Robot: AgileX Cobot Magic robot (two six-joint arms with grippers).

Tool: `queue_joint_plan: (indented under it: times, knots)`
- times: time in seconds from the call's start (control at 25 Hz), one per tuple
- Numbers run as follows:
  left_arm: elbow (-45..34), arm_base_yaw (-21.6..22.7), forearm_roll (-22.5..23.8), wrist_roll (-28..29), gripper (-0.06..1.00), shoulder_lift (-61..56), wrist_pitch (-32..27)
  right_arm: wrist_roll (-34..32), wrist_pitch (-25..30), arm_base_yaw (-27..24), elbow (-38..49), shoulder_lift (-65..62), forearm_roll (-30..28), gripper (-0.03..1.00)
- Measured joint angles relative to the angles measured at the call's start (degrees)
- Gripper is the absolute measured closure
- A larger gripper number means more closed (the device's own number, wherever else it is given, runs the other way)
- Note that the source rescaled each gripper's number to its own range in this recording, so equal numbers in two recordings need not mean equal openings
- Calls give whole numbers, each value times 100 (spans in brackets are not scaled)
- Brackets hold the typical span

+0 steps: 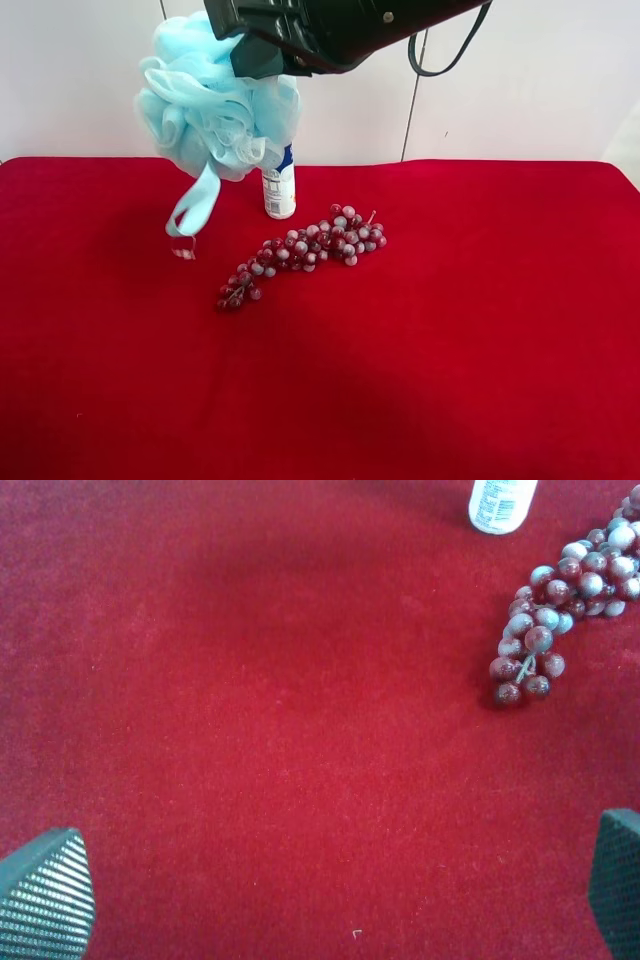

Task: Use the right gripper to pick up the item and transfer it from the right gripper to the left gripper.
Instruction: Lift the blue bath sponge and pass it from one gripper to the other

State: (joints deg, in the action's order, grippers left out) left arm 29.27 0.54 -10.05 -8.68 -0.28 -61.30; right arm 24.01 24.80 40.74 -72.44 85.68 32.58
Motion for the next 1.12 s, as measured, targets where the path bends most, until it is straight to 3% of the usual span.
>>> queue_joint_plan:
  times: [0.4, 0.6, 0.96, 1.12]
  knots:
    - [0, 0, 0, 0, -6, 0, 0, 47, 443, 0, 6, 143, -520, 95]
    - [0, 0, 0, 0, -6, 0, 0, 453, 539, 0, 6, 549, -470, 95]
    - [0, 0, 0, 0, -6, 0, 0, 2188, 659, 0, 6, 922, 977, 95]
    - [0, 0, -6, 0, -6, 0, 0, 2642, 697, 0, 6, 922, 1469, 95]
